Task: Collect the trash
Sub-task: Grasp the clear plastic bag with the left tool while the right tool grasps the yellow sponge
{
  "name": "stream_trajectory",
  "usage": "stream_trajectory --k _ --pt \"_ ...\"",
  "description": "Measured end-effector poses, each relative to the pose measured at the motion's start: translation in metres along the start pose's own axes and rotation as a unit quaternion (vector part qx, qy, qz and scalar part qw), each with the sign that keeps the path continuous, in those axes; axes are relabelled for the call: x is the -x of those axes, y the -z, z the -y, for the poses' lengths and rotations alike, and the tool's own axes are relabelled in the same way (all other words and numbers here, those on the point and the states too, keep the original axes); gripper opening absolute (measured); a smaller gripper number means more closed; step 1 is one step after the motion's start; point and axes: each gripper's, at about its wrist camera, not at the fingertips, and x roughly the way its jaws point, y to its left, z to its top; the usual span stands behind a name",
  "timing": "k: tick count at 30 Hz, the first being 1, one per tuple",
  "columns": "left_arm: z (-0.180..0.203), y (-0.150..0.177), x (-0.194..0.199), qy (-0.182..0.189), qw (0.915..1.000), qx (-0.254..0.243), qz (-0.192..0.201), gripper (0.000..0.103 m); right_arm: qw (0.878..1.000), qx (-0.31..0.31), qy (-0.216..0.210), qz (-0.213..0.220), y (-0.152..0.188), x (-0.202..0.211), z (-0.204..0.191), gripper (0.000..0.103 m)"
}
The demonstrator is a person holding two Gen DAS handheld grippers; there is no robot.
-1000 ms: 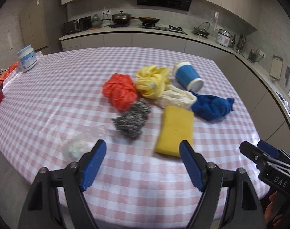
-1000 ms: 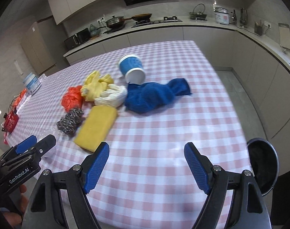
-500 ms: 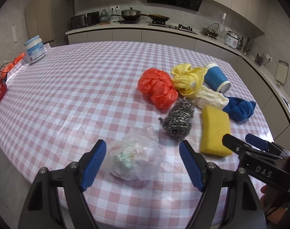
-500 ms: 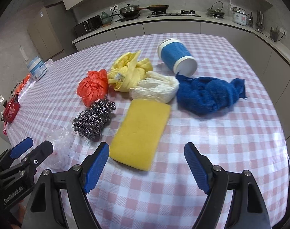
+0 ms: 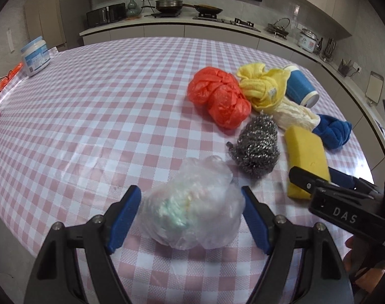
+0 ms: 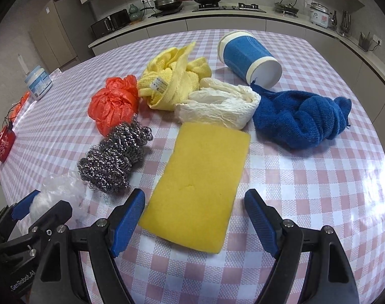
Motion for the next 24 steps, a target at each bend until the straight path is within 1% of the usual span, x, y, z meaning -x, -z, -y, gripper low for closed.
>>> stream_trajectory --k 3,10,12,14,15,17,18,20,21,24 --pt "-0.001 0.000 -0.008 0.003 1.0000 0.002 -0.008 0.080 1.000 0.004 0.005 0.000 0.001 0.001 0.003 0.083" --pt "0.003 -0.004 -0.022 0.008 0.9999 -0.002 -0.008 0.079 1.000 -0.005 0.016 0.004 0.001 0.002 0.018 0.083" --pt "0.004 -0.007 -0.024 0.013 0.9999 -0.002 -0.002 0.076 1.000 -0.005 0.019 0.006 0.001 0.002 0.019 0.082" --pt "0.003 -0.010 -0.024 0.018 0.9998 0.001 0.004 0.065 1.000 0.003 0.024 0.008 0.001 0.001 0.018 0.082" --pt "0.003 -0.012 -0.025 0.020 0.9998 0.002 0.006 0.063 1.000 0.005 0.025 0.009 0.001 0.001 0.017 0.082" --pt "0.004 -0.017 -0.028 0.027 0.9996 0.007 0.007 0.058 1.000 0.007 0.025 0.012 0.001 0.002 0.017 0.079" --pt "0.004 -0.019 -0.029 0.028 0.9996 0.007 0.008 0.058 1.000 0.009 0.026 0.014 0.001 0.002 0.017 0.078" --pt "0.006 -0.023 -0.032 0.030 0.9995 0.007 0.009 0.056 0.999 0.012 0.027 0.016 0.001 0.003 0.019 0.067" --pt "0.007 -0.025 -0.033 0.030 0.9995 0.007 0.010 0.056 0.999 0.013 0.029 0.016 0.000 0.003 0.019 0.065" --pt "0.009 -0.029 -0.036 0.036 0.9992 0.012 0.011 0.054 0.999 0.018 0.027 0.016 0.000 0.004 0.020 0.063"
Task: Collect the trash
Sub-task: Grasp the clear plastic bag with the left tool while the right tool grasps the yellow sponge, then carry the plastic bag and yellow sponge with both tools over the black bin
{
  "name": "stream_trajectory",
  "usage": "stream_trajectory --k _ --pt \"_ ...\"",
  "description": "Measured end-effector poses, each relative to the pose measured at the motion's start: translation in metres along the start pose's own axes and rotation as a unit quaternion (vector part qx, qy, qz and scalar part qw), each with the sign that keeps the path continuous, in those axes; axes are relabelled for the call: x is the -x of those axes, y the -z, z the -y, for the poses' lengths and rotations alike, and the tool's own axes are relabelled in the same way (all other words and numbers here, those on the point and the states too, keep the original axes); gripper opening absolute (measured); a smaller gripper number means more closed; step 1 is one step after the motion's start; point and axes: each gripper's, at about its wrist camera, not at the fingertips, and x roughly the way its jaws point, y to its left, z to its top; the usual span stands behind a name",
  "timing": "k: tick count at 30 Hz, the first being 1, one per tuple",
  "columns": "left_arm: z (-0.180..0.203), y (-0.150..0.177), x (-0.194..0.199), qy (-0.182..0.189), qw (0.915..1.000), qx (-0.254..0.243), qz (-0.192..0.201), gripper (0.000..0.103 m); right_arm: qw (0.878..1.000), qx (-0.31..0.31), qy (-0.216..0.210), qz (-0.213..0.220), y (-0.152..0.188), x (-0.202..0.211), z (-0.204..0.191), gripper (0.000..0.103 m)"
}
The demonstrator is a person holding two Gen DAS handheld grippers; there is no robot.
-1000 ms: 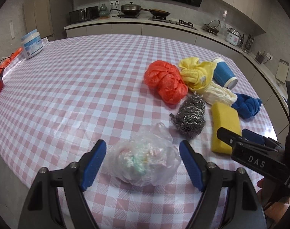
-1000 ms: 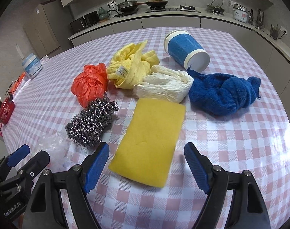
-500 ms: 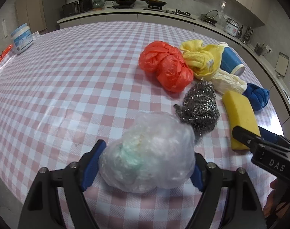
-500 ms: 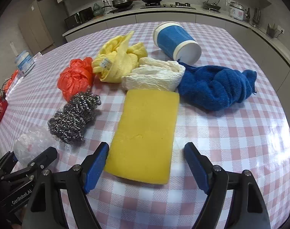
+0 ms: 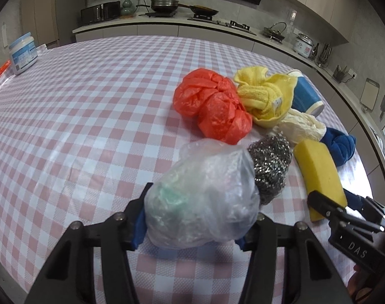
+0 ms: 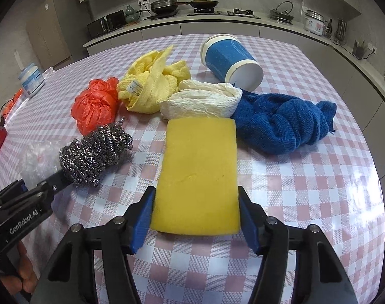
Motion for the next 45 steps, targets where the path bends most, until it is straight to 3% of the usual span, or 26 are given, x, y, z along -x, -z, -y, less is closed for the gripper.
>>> stream_trajectory --k 8,33,45 --pt "0.007 0.004 0.007 0.008 0.9999 0.002 0.009 0.052 1.000 0.002 -0.017 0.003 0.007 0.008 0.005 0.054" --pt "0.027 0.023 0.070 0.006 0.9976 0.016 0.067 0.052 0.997 -0.007 -0.062 0.044 0.020 0.063 0.029 0.053" --pt "0.099 0.036 0.081 0.042 0.9969 -0.015 0.065 0.052 0.996 -0.028 -0.062 0.060 0.038 0.094 0.080 0.053"
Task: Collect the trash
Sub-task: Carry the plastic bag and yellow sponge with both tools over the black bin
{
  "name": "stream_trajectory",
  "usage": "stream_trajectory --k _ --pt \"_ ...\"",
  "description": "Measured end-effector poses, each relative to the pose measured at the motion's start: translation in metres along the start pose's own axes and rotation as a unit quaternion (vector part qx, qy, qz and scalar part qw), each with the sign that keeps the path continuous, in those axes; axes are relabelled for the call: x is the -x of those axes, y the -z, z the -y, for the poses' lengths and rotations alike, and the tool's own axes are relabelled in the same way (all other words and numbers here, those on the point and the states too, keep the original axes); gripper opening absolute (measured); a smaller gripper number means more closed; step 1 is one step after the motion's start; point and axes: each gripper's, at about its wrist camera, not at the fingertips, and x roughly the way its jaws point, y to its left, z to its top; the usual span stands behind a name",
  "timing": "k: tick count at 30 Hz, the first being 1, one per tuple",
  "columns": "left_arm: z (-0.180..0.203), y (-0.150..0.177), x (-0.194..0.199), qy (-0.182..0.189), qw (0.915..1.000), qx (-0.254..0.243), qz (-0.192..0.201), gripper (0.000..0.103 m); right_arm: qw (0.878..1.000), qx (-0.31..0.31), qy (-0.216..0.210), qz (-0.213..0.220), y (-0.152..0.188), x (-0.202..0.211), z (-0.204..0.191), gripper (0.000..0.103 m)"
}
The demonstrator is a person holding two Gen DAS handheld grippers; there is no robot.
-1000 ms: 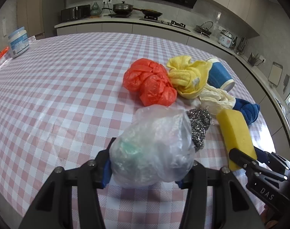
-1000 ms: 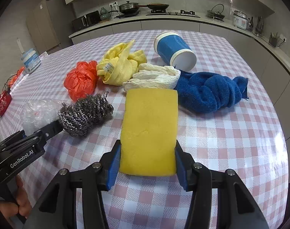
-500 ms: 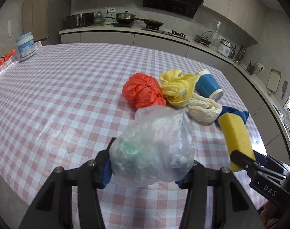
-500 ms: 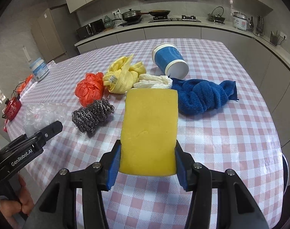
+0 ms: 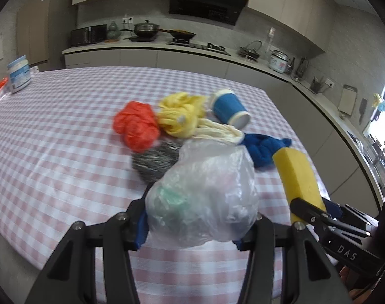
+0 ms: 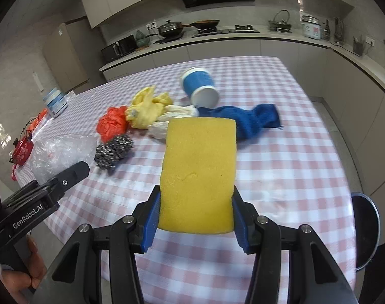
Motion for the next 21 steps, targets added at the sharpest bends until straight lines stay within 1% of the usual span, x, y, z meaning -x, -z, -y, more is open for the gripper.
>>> stream_trajectory --k 6,12,18,21 --pt "0.059 0.007 -0.008 0.037 0.9989 -0.026 -0.013 0.052 0.999 -0.031 0.016 0.010 0.009 0.032 0.051 0.053" --pt "0.120 0.011 -0.012 0.074 0.9951 -0.062 -0.021 0.052 0.996 -0.068 0.048 0.027 0.019 0.067 0.110 0.053" --pt "0.192 0.019 -0.015 0.121 0.9867 -0.104 -0.030 0.052 0.989 -0.116 0.086 0.041 0.035 0.102 0.175 0.053" --pt "0.231 0.024 -0.017 0.148 0.9805 -0.123 -0.038 0.052 0.984 -0.138 0.104 0.045 0.046 0.119 0.205 0.053"
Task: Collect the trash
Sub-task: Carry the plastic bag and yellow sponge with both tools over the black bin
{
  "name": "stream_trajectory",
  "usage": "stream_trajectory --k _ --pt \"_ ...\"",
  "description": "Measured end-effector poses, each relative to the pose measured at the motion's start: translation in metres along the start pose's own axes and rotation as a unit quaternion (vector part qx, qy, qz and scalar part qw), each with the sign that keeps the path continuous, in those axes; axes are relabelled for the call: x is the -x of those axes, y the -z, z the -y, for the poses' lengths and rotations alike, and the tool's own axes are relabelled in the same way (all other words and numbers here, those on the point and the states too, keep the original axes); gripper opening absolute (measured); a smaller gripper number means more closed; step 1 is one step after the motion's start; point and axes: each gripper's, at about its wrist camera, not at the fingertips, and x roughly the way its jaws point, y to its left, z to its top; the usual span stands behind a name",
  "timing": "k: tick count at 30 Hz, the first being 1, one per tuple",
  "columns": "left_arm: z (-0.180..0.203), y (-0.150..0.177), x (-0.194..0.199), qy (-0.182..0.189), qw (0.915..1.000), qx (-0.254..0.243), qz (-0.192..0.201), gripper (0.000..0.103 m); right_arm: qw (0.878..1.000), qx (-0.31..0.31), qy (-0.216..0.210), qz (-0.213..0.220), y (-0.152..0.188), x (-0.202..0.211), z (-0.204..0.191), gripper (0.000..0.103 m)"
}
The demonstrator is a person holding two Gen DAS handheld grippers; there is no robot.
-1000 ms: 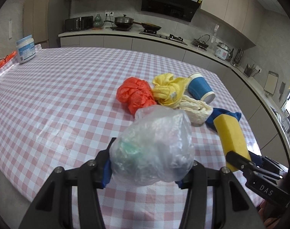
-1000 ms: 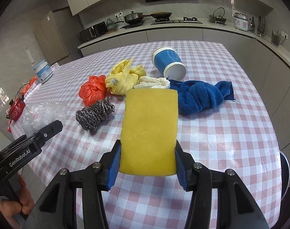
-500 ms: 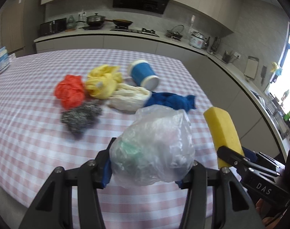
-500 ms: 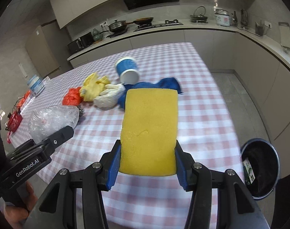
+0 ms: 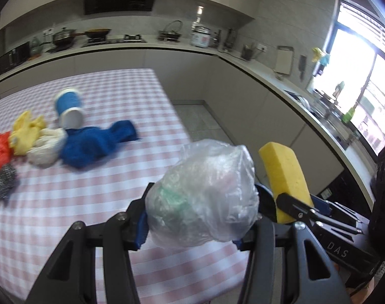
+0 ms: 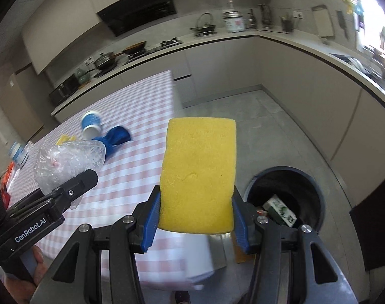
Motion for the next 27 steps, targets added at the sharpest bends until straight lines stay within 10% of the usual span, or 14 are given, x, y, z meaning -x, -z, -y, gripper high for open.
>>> stream_trajectory --k 14,27 --pt "0.120 0.008 -0.074 0.077 0.9937 -0.043 -0.069 0.052 0.994 -0.076 0.077 -0.034 0.020 0.016 0.158 0.053" --pt "0.148 0.033 -0.134 0.033 0.9922 -0.029 -0.117 0.052 0.992 -0.069 0.052 -0.092 0.037 -0.040 0.210 0.053"
